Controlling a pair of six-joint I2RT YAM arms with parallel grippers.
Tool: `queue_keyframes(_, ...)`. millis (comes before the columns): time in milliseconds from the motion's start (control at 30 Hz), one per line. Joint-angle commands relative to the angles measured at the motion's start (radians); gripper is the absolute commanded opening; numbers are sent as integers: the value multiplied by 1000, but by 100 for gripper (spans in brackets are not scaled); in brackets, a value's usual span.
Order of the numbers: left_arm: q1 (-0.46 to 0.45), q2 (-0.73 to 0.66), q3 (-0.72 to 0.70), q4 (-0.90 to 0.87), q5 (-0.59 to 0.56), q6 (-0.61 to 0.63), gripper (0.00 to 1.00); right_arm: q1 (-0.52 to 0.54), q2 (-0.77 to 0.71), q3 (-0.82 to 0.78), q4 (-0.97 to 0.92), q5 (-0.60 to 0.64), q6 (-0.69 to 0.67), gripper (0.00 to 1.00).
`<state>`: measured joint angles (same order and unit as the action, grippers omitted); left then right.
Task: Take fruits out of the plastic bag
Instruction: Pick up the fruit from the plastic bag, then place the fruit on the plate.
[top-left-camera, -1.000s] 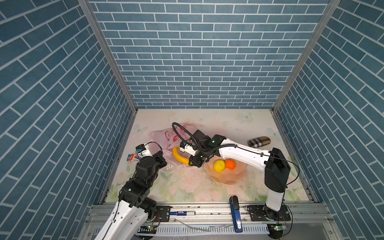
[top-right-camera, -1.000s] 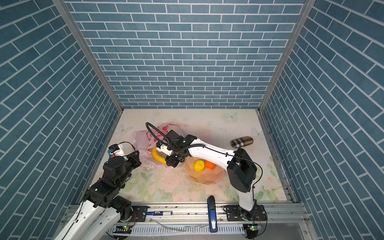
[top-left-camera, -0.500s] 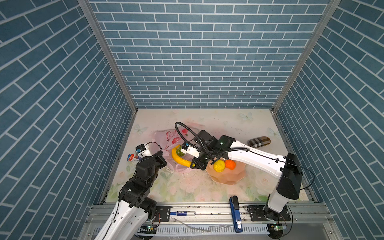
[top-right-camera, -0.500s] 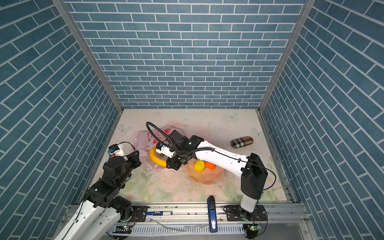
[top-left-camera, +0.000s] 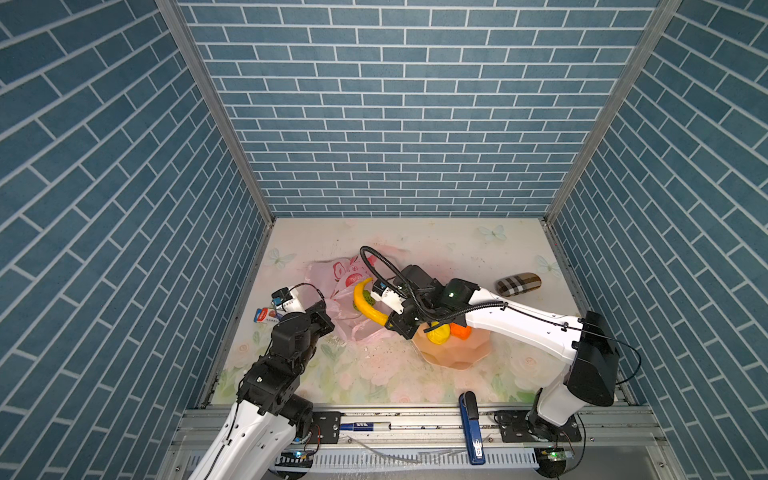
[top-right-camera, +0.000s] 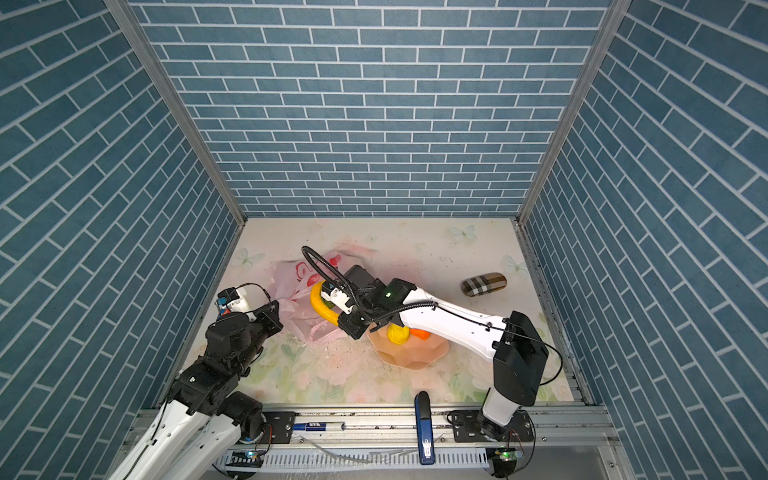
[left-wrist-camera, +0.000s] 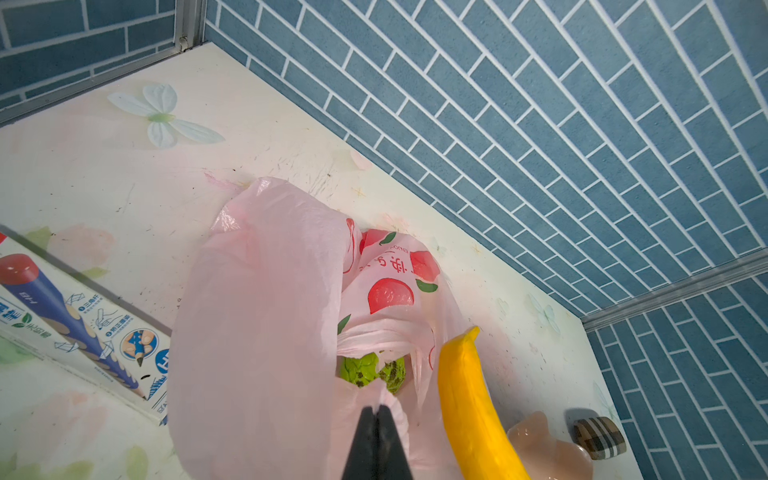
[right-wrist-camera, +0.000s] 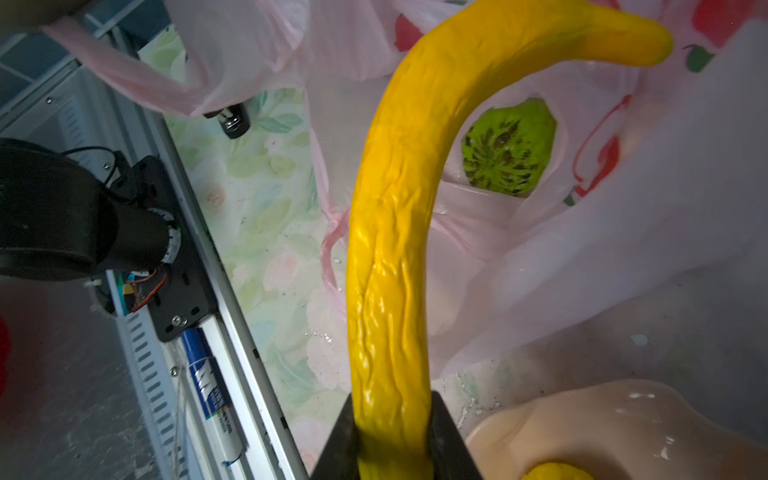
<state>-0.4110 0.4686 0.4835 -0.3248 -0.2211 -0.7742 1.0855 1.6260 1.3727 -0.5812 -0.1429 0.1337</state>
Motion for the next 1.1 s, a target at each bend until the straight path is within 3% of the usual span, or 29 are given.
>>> queue_keyframes(0, 1, 10, -9, 22, 7, 0, 0, -4, -99, -74, 46, 168, 128, 9)
queue_keyframes(233, 1, 33, -5, 38, 16, 10, 0, -4, -197, -182, -39, 405, 361, 10)
queue_keyframes(467, 0, 42, -5, 50, 23, 11, 0, -2, -230, -264, -114, 459, 642, 10)
queue_keyframes(1067, 1, 53, 15, 32, 17, 18, 0, 104, -331, -434, -139, 340, 609, 11)
